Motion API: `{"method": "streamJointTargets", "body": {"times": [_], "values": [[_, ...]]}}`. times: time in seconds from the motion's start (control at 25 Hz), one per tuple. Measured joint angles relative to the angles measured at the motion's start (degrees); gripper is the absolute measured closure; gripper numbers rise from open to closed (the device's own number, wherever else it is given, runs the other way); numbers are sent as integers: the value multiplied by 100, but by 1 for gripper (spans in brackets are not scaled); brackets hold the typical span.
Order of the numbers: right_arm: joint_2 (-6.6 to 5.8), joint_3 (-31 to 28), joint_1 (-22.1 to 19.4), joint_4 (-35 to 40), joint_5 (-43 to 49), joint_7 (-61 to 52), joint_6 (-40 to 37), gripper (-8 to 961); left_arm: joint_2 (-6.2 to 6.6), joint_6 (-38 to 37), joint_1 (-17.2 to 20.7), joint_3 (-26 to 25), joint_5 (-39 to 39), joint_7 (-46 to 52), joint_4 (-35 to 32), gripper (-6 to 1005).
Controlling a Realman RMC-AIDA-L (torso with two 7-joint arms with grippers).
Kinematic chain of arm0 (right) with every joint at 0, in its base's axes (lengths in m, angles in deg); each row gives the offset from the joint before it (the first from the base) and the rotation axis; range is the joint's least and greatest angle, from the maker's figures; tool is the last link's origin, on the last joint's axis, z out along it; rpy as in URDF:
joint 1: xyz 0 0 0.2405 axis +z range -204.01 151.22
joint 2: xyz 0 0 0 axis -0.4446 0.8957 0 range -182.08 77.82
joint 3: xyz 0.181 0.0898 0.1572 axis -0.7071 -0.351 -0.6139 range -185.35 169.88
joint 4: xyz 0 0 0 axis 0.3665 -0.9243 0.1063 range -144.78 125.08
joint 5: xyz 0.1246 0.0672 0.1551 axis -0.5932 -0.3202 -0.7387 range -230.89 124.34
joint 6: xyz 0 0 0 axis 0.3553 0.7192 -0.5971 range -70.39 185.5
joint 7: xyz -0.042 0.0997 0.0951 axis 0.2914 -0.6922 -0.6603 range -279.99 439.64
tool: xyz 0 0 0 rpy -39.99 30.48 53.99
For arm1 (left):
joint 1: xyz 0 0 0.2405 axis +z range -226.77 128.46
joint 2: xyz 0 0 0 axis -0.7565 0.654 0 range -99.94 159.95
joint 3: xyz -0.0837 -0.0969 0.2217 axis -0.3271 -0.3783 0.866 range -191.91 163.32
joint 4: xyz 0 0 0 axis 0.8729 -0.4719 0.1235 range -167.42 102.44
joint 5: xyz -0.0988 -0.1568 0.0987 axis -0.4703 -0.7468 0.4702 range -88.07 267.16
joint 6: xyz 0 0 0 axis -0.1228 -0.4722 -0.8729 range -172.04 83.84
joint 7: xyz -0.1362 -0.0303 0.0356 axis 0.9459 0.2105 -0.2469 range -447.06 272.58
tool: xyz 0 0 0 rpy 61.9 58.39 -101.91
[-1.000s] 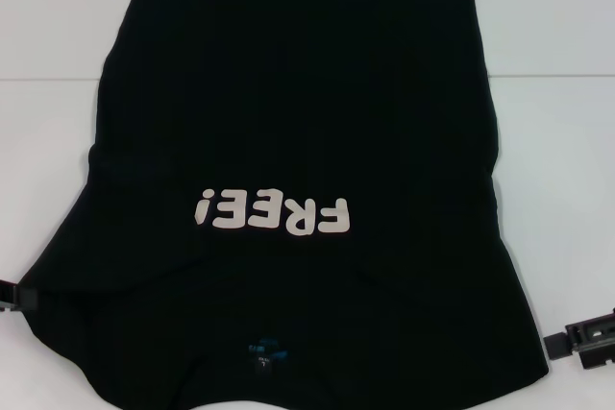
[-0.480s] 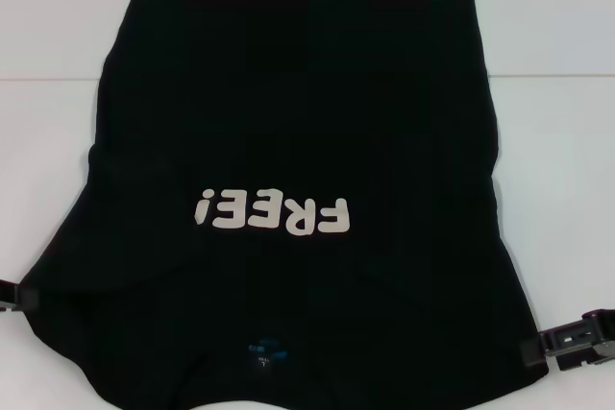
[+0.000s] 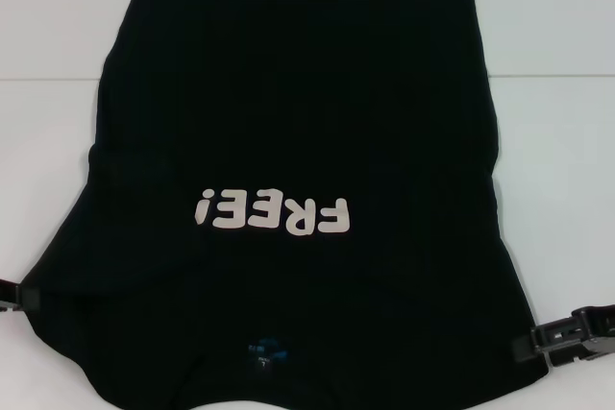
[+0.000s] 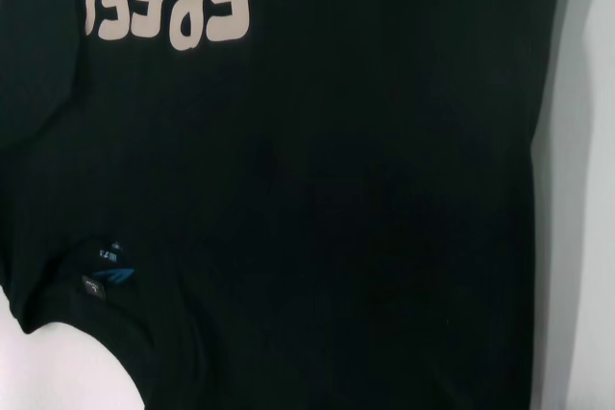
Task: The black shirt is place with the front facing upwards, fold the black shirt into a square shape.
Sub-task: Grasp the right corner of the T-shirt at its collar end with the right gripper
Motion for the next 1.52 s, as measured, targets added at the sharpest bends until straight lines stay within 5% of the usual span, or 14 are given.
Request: {"method": "streamJointTargets", "body": {"times": [0.88,1.52], "values": [[123,101,161,-112,70,46,110,85,-3,28,9,-26,0,-53,71,988],[80,102,80,-104,52,60,118,85,-3,35,22,-27,0,-53,70,987]]}}
